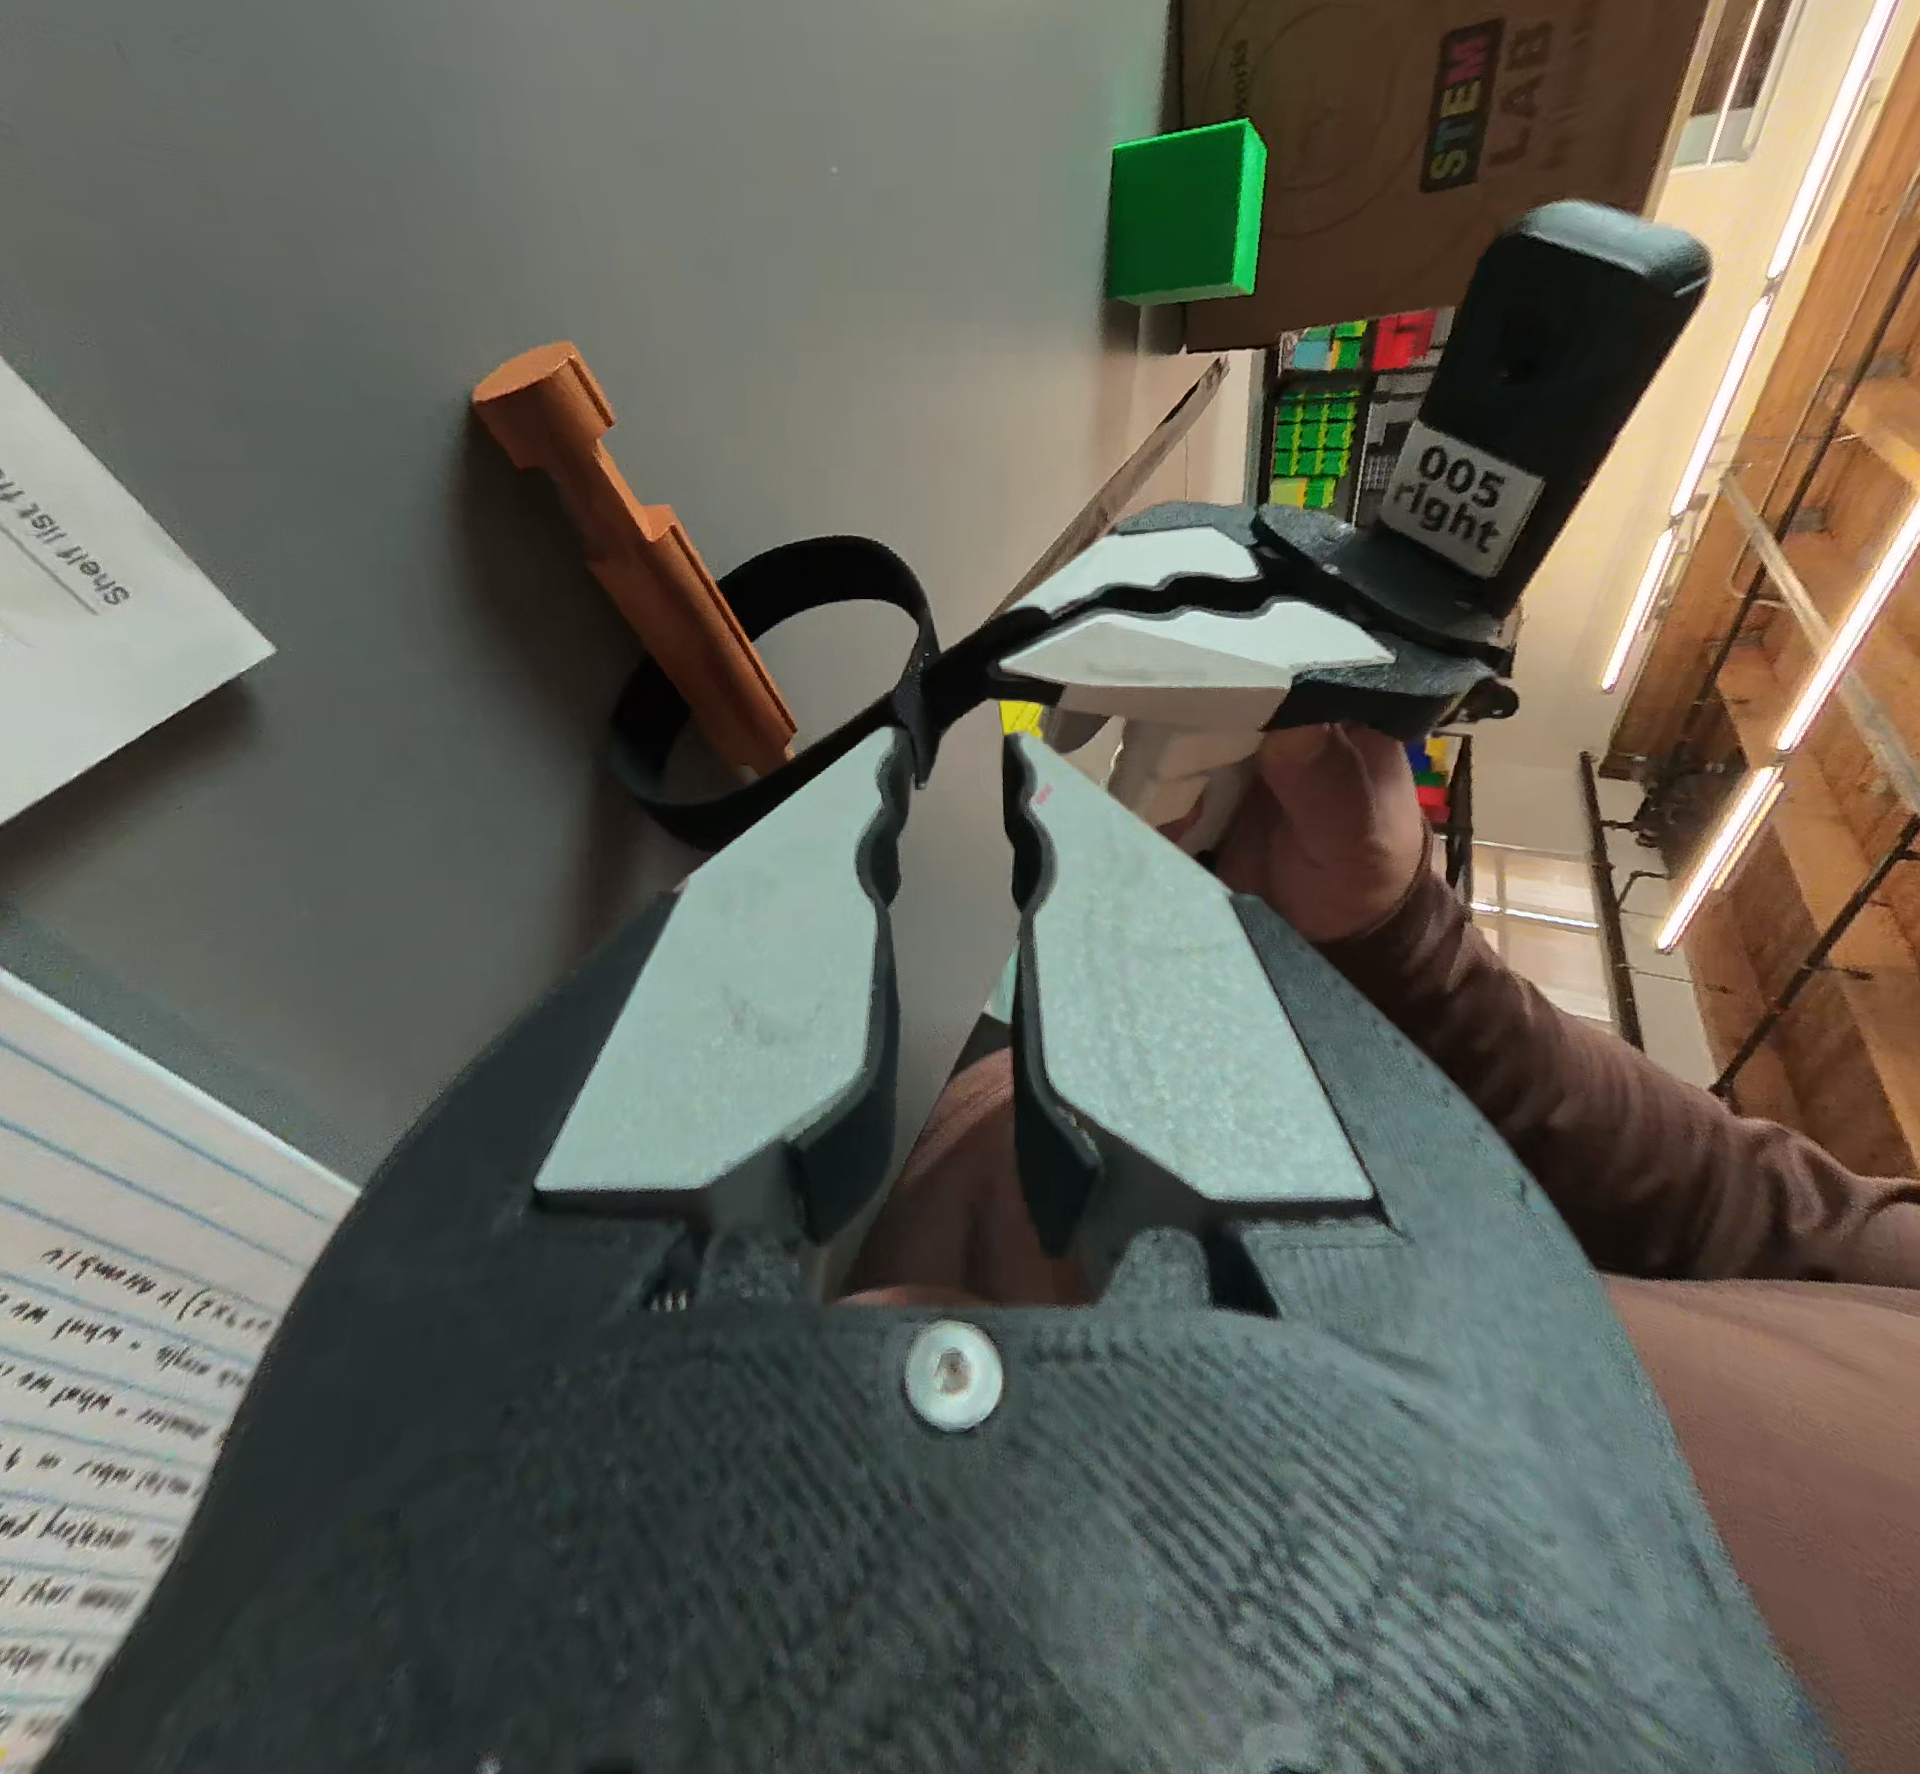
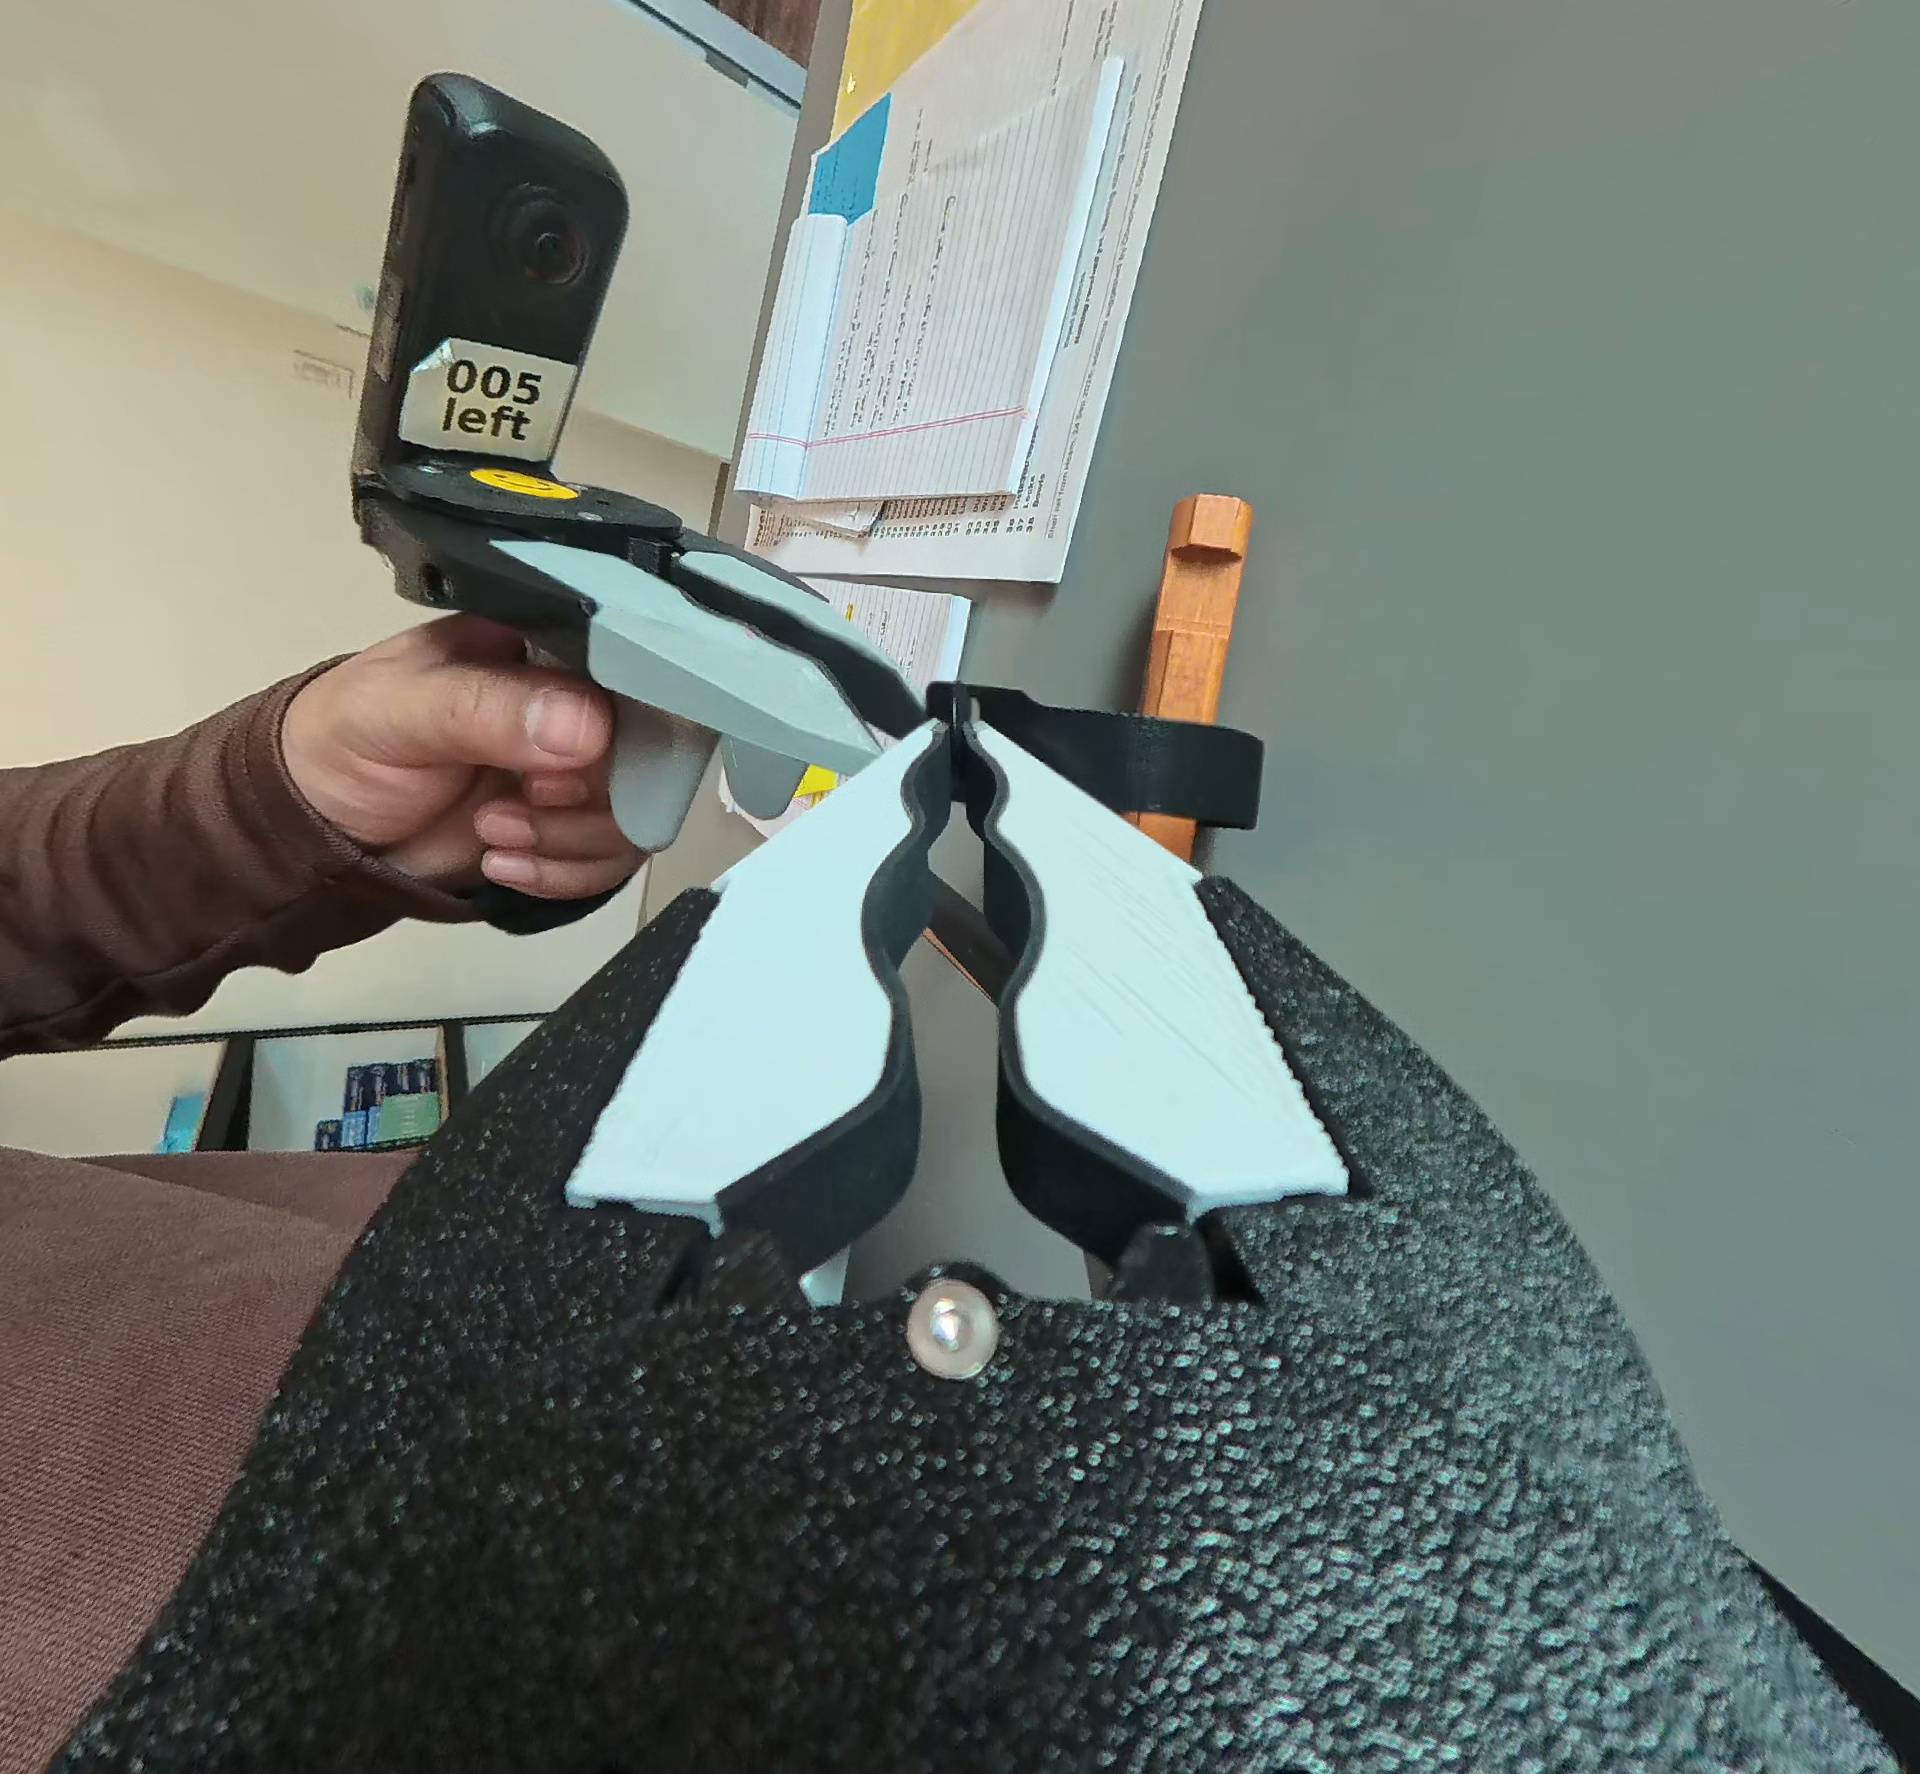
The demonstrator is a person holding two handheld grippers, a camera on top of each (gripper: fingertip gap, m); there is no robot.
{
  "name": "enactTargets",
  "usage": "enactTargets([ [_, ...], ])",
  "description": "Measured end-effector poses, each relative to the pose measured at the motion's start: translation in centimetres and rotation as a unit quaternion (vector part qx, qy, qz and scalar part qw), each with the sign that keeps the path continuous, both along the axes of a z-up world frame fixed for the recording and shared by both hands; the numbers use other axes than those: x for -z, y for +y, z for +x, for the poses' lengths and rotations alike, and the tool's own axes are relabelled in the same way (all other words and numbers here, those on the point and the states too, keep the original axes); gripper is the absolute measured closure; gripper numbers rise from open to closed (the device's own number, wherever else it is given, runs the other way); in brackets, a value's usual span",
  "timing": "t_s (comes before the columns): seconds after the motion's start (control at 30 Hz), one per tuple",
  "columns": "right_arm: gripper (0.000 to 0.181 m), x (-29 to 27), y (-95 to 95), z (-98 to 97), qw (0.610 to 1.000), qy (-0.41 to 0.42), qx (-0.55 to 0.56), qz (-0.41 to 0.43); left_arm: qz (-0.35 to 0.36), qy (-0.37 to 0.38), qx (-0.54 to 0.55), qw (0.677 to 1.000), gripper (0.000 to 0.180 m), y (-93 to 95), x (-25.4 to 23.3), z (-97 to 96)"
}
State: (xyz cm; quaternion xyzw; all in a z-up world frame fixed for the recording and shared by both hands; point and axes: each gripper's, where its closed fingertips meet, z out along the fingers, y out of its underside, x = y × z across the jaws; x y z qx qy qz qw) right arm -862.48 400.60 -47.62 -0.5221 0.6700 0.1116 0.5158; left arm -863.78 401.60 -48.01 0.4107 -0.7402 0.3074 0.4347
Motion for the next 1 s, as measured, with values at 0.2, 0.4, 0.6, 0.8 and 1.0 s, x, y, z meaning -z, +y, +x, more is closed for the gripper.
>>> enactTargets([
  [0.2,0.181,-0.1,0.1,0.0,1.0,0.0,0.003,-0.002,0.004,-0.011,-0.002,1.0,0.179,-0.6,0.0,0.2],
  [0.4,0.181,0.3,-0.2,-0.1,1.0,0.012,0.013,0.014,0.018,-0.046,0.004,0.999,0.18,-0.3,0.4,0.1],
  [0.6,0.181,-0.4,-3.0,0.9,0.99,-0.003,0.118,0.081,0.059,-0.06,-0.035,0.996,0.18,0.7,2.0,1.6],
  [0.8,0.181,0.7,-9.3,0.0,0.976,0.014,0.198,0.087,0.101,-0.063,-0.046,0.992,0.18,3.9,4.0,2.9],
  [1.0,0.181,2.3,-10.3,0.1,0.982,0.042,0.172,0.069,0.102,-0.051,-0.033,0.993,0.18,4.7,4.6,3.0],
])
